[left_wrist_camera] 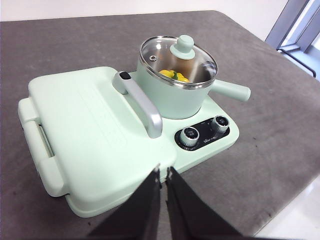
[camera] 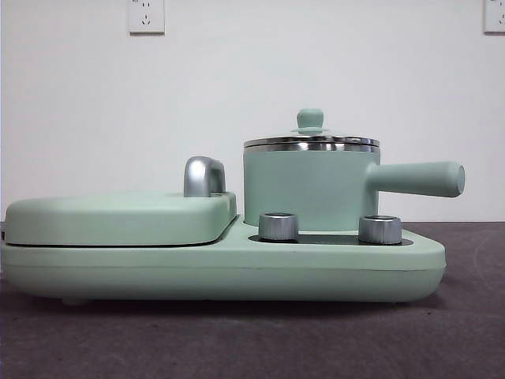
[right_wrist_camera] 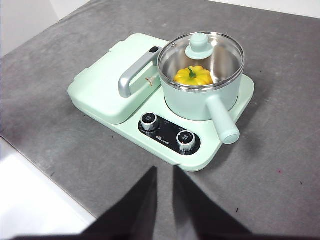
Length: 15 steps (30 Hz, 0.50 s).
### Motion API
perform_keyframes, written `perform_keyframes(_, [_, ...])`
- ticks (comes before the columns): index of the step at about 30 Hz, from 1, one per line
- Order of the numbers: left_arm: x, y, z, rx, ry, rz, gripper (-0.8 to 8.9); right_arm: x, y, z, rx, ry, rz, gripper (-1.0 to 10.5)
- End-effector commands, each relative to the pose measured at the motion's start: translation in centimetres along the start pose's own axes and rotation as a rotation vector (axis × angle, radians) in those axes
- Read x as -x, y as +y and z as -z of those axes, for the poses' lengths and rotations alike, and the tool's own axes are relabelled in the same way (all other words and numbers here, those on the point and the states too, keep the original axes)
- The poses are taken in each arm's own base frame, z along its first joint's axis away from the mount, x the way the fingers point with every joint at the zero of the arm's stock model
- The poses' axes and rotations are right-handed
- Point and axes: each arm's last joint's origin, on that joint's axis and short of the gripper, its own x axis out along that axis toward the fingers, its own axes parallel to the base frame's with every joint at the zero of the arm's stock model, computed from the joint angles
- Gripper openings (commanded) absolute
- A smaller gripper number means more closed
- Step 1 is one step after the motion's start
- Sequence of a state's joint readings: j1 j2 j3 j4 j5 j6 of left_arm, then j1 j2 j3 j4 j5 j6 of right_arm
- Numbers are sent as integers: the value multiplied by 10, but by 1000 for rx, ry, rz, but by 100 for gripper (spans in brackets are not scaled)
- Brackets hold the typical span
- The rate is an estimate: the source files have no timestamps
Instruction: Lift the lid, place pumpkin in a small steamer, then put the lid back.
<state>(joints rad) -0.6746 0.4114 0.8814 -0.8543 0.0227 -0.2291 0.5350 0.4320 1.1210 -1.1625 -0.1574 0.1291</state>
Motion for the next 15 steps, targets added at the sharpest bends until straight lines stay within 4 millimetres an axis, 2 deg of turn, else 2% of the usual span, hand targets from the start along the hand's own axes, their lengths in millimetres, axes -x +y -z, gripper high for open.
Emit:
perform_keyframes(1, [0,-1,-3,17,-16,5,19,2,1,-3,11,-18,-6,19])
perform_keyframes(15, [1,1,-1,29,-32,-21,19,2,1,-3,12,-18,-6,19])
